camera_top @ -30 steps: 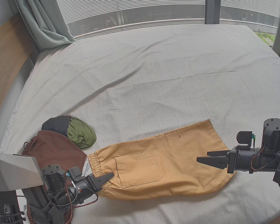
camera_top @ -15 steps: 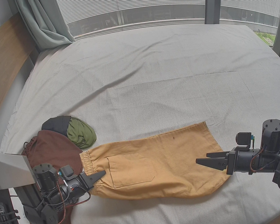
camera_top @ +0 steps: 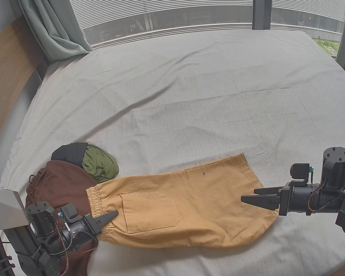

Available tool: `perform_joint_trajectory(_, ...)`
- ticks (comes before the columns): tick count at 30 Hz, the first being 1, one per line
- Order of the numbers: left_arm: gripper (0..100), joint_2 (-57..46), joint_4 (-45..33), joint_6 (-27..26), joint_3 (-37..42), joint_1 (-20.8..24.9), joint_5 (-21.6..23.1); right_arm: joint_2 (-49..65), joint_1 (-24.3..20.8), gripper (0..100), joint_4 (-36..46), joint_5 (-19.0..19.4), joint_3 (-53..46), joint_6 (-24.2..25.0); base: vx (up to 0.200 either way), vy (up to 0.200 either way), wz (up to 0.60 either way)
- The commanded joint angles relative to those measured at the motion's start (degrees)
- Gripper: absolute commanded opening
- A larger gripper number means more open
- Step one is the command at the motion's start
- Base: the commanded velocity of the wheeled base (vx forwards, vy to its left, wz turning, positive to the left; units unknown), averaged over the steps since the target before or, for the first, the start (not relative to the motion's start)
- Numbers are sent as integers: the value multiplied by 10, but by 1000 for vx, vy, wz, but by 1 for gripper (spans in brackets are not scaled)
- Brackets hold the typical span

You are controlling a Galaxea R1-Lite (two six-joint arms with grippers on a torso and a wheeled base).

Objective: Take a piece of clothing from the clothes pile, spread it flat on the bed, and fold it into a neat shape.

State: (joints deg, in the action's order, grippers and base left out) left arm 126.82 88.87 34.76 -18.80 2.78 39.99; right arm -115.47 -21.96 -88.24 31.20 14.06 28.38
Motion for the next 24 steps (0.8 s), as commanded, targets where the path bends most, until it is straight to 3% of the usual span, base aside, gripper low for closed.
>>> perform_joint_trajectory(1,0,-10,0,-10,17,-23,10,-1,0,100,0,0,0,0,0,0,0)
perform_joint_trajectory(11,0,-21,1,-14,36,-50,26,-1,0,100,0,0,-1,0,0,0,0)
perform_joint_trajectory(24,0,-47,0,-10,34,-32,34,0,0,100,0,0,0,0,0,0,0)
